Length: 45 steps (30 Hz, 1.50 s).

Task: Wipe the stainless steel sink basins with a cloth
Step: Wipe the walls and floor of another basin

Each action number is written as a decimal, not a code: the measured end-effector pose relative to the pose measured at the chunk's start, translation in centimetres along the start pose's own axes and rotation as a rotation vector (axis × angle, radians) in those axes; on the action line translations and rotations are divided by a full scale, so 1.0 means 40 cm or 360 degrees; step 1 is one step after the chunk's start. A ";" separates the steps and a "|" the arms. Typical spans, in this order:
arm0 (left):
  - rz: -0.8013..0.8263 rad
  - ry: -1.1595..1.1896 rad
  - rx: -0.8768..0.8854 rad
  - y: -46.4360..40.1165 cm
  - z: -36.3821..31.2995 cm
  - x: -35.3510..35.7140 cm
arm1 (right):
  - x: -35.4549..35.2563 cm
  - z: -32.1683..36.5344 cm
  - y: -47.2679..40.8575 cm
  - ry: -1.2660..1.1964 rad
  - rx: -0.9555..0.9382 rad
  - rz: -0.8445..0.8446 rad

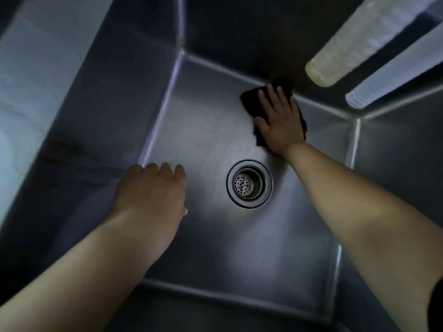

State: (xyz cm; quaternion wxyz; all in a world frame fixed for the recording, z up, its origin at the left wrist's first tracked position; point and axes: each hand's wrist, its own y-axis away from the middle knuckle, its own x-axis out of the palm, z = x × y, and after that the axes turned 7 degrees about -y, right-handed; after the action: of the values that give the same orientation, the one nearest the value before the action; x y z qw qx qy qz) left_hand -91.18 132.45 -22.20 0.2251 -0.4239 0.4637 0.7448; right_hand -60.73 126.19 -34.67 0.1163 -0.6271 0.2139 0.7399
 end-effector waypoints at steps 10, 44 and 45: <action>0.0032 -0.0017 0.0050 0.005 -0.006 -0.014 | -0.007 -0.201 0.166 -0.0112 0.1059 -0.0119; 0.0055 -0.0177 -0.0105 0.053 0.051 -0.071 | 0.135 0.391 0.557 0.0051 -0.1145 0.0395; -0.0057 -0.0234 -0.0097 0.070 0.065 -0.082 | 0.131 0.383 0.552 0.0058 -0.1190 0.0401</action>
State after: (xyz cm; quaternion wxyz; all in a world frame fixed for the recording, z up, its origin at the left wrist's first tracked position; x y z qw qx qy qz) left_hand -92.54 133.64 -17.50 0.2589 -0.3830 0.4154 0.7834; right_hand -84.88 113.31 -34.15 -0.2158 -0.6080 0.0071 0.7640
